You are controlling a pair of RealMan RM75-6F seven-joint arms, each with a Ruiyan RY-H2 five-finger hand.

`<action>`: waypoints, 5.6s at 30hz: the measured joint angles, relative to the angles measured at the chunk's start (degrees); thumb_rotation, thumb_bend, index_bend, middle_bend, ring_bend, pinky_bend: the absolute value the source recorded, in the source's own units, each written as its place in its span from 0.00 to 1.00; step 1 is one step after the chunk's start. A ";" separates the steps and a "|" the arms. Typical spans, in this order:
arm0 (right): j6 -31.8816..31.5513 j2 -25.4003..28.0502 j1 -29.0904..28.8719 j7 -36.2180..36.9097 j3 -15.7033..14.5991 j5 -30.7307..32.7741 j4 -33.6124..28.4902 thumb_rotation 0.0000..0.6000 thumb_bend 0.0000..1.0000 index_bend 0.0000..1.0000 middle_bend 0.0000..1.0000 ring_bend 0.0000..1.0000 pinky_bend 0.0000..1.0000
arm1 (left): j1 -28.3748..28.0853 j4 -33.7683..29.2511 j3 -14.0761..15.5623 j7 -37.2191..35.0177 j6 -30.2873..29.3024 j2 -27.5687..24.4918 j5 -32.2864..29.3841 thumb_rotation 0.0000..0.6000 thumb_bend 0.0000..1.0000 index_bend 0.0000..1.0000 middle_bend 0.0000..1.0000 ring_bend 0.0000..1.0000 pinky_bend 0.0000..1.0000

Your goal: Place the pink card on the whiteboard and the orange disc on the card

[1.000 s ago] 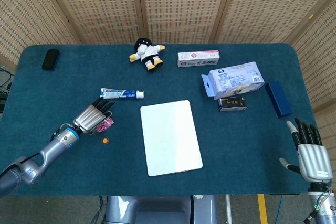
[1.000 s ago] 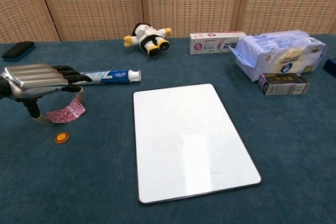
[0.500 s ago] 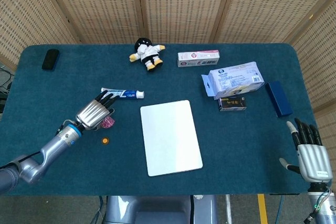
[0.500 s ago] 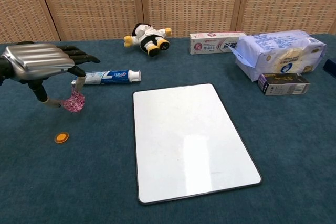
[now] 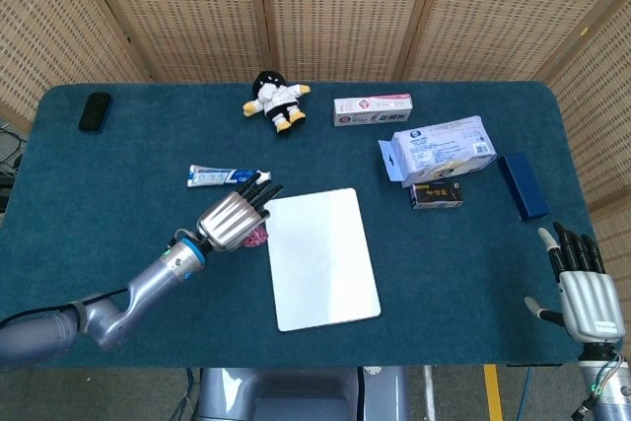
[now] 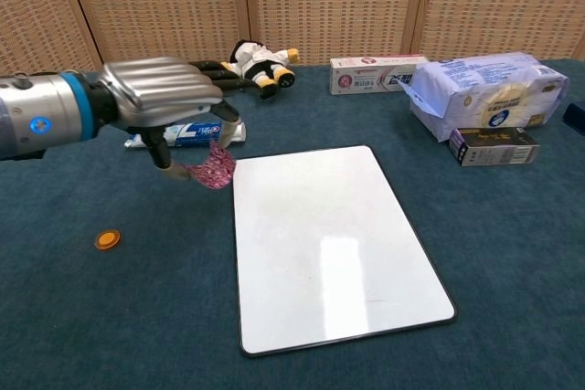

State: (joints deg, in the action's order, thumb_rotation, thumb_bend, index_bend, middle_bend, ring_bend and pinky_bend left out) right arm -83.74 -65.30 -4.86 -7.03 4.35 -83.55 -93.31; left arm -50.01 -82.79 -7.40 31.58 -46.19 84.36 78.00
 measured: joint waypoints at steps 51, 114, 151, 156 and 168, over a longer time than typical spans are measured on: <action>0.18 0.07 -0.05 -0.26 -0.07 0.12 -0.20 1.00 0.00 0.00 0.00 0.00 0.00 | 3.10 -6.05 9.55 -5.97 -5.00 -5.02 -5.04 1.00 0.18 0.38 0.00 0.00 0.00; 0.24 0.12 -0.09 -0.41 -0.01 0.27 -0.39 1.00 0.00 0.00 0.00 0.00 0.00 | 12.06 13.83 12.47 -28.18 -5.53 1.31 8.45 1.00 0.31 0.53 0.00 0.00 0.00; 0.75 0.22 -0.26 0.30 0.15 0.80 -0.42 1.00 0.00 0.00 0.00 0.00 0.00 | -3.18 7.05 -3.99 -9.18 4.55 10.47 -14.23 1.00 0.31 0.55 0.00 0.00 0.00; 0.80 0.18 -0.27 0.26 0.20 0.95 -0.44 1.00 0.00 0.00 0.01 0.00 0.00 | -6.06 9.49 -4.65 -4.82 4.63 15.11 -18.49 1.00 0.31 0.55 0.00 0.00 0.00; 1.10 0.29 -0.35 0.93 0.23 1.13 -0.30 1.00 0.00 0.00 0.02 0.00 0.00 | -10.97 16.76 -6.61 -1.77 4.53 22.04 -23.74 1.00 0.30 0.55 0.00 0.00 0.00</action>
State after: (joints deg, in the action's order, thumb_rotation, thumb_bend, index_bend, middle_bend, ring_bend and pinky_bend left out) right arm -82.64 -65.01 -5.21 -6.10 4.58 -82.42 -93.62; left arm -60.98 -66.03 -14.01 29.81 -41.67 106.40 54.26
